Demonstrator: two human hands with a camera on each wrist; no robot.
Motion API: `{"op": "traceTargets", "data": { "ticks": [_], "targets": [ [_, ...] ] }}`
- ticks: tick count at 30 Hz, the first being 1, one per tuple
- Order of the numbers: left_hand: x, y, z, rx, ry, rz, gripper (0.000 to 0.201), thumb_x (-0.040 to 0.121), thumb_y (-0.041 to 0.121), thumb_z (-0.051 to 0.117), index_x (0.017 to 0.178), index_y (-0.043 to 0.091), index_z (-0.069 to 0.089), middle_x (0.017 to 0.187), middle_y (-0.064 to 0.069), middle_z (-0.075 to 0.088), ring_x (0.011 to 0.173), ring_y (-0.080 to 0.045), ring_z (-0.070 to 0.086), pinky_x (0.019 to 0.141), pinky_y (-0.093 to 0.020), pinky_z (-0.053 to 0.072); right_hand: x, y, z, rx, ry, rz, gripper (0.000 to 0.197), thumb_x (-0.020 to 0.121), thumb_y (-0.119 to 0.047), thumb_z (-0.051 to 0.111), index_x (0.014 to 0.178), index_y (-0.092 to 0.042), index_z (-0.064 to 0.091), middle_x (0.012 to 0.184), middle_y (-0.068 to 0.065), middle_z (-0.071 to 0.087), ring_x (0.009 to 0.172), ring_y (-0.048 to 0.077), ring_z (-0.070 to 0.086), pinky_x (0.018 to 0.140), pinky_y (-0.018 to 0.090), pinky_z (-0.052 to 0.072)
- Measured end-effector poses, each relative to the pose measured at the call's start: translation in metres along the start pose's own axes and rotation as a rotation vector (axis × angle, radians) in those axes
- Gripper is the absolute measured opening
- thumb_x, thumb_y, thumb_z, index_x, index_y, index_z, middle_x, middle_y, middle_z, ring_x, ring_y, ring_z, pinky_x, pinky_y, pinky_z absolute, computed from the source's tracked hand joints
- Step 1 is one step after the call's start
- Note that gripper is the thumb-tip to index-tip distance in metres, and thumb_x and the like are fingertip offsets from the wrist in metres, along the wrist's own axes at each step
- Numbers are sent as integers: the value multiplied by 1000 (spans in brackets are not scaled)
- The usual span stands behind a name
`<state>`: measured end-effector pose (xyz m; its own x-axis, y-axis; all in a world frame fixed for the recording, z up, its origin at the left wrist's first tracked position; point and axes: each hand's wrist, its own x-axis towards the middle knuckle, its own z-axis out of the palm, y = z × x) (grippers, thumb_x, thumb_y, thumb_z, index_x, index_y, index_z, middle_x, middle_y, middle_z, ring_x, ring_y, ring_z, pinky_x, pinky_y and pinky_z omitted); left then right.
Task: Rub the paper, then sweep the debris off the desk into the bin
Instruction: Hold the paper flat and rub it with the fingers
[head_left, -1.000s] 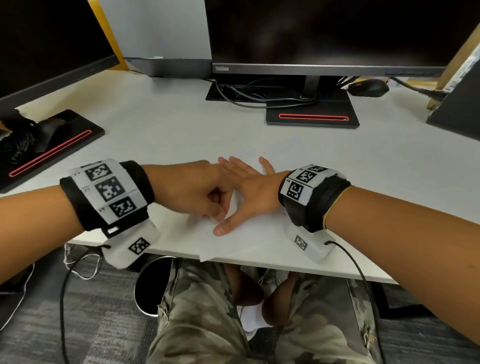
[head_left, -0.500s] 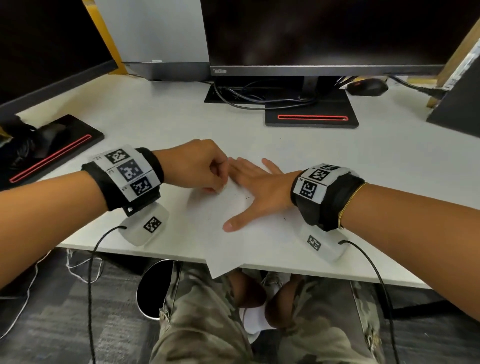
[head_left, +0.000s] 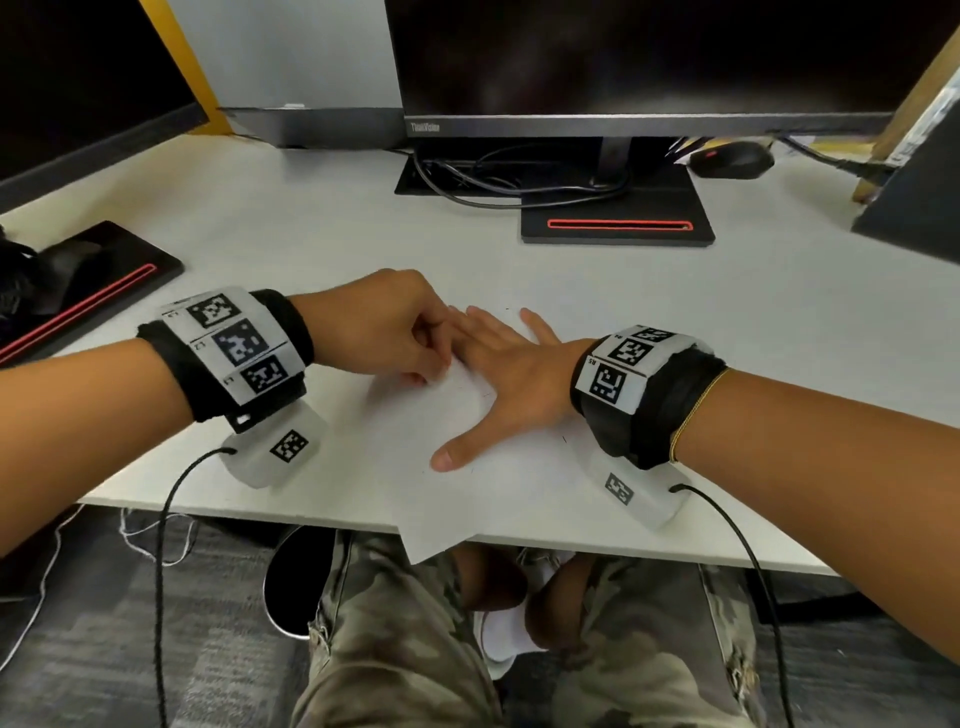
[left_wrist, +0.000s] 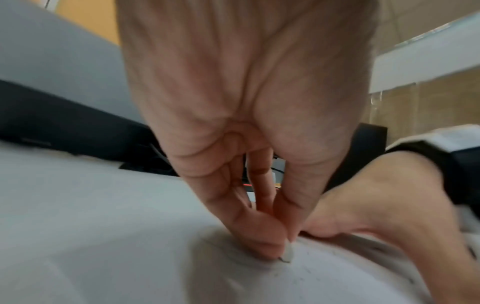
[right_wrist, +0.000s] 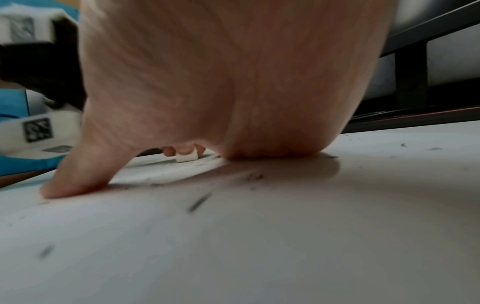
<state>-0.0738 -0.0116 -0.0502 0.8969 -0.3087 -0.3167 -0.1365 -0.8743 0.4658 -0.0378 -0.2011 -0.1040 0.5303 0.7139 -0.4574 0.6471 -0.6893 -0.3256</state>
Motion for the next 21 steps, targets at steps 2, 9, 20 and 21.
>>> {"op": "traceTargets", "data": {
  "ticks": [2, 9, 20, 21],
  "targets": [
    [-2, 7, 8, 22, -34, 45, 7, 85, 16, 79, 82, 22, 80, 72, 11, 76, 70, -2, 70, 71, -20, 55, 0, -1, 0, -11, -7, 1, 137, 68, -98, 63, 168, -41, -12, 171, -17, -32, 152, 1, -37, 123, 53, -27],
    [3, 7, 7, -18, 38, 9, 10, 85, 17, 79, 77, 23, 79, 68, 8, 77, 66, -4, 72, 70, -22, 53, -2, -3, -1, 5, -13, -9, 134, 68, -97, 64, 166, -45, -12, 172, -17, -30, 153, 2, -37, 122, 53, -28],
    [11, 14, 9, 0, -37, 21, 6, 87, 15, 78, 81, 16, 79, 69, 4, 78, 66, -7, 75, 69, -16, 55, -5, -3, -2, -3, 19, 75, 154, 56, -103, 64, 165, -38, -24, 169, -11, -39, 152, 4, -39, 124, 48, -26],
    [13, 13, 6, -10, -34, 7, 6, 88, 15, 78, 81, 16, 79, 70, 3, 78, 67, -7, 75, 70, -17, 55, -5, -4, -2, 1, 19, 72, 155, 57, -102, 65, 164, -38, -25, 169, -11, -39, 152, 4, -39, 124, 48, -26]
  ]
}}
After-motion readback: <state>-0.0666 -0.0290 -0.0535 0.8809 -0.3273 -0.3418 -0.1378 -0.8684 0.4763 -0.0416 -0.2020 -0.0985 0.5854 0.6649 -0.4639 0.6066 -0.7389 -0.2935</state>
